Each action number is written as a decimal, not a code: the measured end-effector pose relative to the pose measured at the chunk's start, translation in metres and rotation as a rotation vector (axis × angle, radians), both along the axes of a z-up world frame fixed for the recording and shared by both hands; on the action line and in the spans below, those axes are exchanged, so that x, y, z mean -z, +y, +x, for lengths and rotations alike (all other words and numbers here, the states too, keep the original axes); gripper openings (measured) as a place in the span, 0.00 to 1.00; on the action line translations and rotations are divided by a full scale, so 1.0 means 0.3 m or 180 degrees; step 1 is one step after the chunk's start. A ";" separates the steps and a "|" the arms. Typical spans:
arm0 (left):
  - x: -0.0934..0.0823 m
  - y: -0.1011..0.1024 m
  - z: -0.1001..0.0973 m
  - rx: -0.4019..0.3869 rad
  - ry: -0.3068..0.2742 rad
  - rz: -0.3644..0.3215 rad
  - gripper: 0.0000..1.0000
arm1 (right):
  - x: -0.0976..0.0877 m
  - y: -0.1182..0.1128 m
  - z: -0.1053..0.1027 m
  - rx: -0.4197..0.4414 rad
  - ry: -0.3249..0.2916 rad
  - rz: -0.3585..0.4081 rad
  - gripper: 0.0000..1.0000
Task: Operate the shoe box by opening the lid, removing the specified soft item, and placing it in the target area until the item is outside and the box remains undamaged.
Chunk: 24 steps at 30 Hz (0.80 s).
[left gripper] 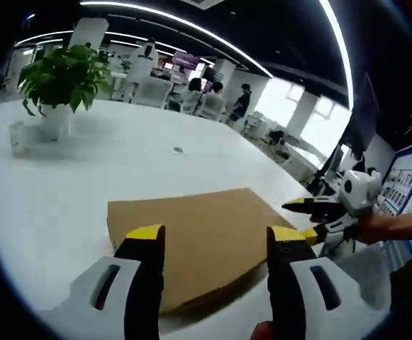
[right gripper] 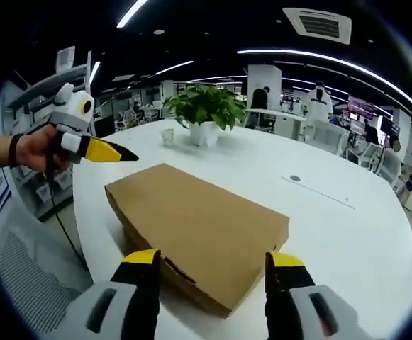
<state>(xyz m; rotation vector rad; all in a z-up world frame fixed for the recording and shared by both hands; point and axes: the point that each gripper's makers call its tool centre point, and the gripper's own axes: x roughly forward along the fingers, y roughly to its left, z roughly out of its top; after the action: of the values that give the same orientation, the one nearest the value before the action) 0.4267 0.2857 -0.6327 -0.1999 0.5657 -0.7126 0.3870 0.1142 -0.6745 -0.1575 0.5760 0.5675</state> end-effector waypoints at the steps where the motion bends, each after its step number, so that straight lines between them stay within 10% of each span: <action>1: 0.012 0.019 0.000 -0.0007 -0.0027 0.0097 0.65 | 0.003 -0.003 -0.007 -0.0001 0.0008 0.0000 0.59; 11: 0.165 0.189 -0.068 -0.0114 0.0163 0.0433 0.75 | 0.097 -0.034 -0.053 0.0006 0.0224 -0.0064 0.62; 24: 0.255 0.155 -0.083 0.0036 0.0272 0.0611 0.65 | 0.106 -0.040 -0.027 -0.0002 0.0284 -0.0055 0.55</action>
<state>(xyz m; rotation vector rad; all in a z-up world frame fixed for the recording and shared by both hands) 0.4017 0.3323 -0.7093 -0.0487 0.7132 -0.6585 0.3790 0.1022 -0.7064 -0.1491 0.6675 0.5724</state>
